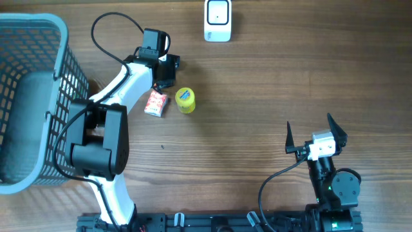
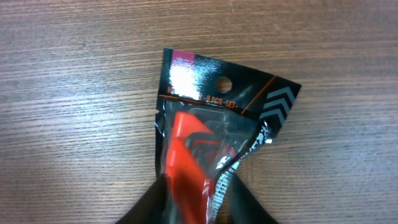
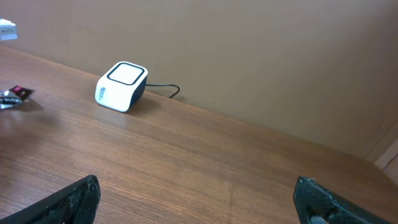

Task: Scan the item barcode
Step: 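Lift the hex wrench pack out and drop it near the snack pack, then reach into the basket and grasp the canned olives tin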

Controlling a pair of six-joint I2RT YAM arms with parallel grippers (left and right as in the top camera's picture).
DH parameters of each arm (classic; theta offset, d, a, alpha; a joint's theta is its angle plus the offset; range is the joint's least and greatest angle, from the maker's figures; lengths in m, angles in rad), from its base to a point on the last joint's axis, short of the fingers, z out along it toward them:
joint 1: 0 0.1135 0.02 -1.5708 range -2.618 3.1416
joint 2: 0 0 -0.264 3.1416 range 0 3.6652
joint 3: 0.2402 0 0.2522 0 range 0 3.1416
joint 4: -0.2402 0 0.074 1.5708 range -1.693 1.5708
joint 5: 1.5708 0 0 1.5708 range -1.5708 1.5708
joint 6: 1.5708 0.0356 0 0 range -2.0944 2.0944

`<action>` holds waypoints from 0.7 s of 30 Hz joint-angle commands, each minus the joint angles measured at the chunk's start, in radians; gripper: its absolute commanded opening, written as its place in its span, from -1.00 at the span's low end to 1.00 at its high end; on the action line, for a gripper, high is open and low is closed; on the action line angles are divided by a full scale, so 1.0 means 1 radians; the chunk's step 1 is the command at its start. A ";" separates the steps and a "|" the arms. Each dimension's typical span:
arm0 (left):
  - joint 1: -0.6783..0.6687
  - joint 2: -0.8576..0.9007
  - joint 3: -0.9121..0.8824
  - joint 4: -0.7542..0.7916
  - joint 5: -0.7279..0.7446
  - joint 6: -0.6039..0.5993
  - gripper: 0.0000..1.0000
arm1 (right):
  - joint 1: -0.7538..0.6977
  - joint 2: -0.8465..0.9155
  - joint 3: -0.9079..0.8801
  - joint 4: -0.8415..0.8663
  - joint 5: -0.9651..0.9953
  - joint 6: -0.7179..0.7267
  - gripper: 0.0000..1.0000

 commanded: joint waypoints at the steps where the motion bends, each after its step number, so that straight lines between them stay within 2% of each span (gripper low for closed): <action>1: 0.002 -0.032 -0.005 -0.009 -0.008 0.013 0.20 | 0.000 -0.005 -0.001 0.003 -0.009 -0.009 1.00; 2: 0.002 -0.053 -0.005 -0.010 -0.008 0.013 0.42 | 0.000 -0.005 -0.001 0.003 -0.009 -0.009 1.00; 3: 0.002 -0.071 -0.005 -0.012 -0.008 0.013 0.78 | 0.000 -0.005 -0.001 0.003 -0.009 -0.008 0.99; 4: 0.002 -0.093 -0.005 -0.014 -0.008 0.013 1.00 | 0.000 -0.005 -0.001 0.003 -0.009 -0.008 1.00; 10: 0.025 -0.414 0.018 -0.024 -0.009 0.014 1.00 | 0.000 -0.005 -0.001 0.003 -0.009 -0.009 1.00; 14: 0.109 -0.635 0.074 -0.025 -0.009 0.013 1.00 | 0.000 -0.005 -0.001 0.003 -0.009 -0.009 1.00; 17: 0.223 -0.747 0.100 -0.029 -0.014 -0.007 1.00 | 0.000 -0.005 -0.001 0.003 -0.009 -0.009 1.00; 21: 0.511 -0.863 0.117 -0.116 -0.029 -0.204 1.00 | 0.000 -0.005 -0.001 0.003 -0.009 -0.009 1.00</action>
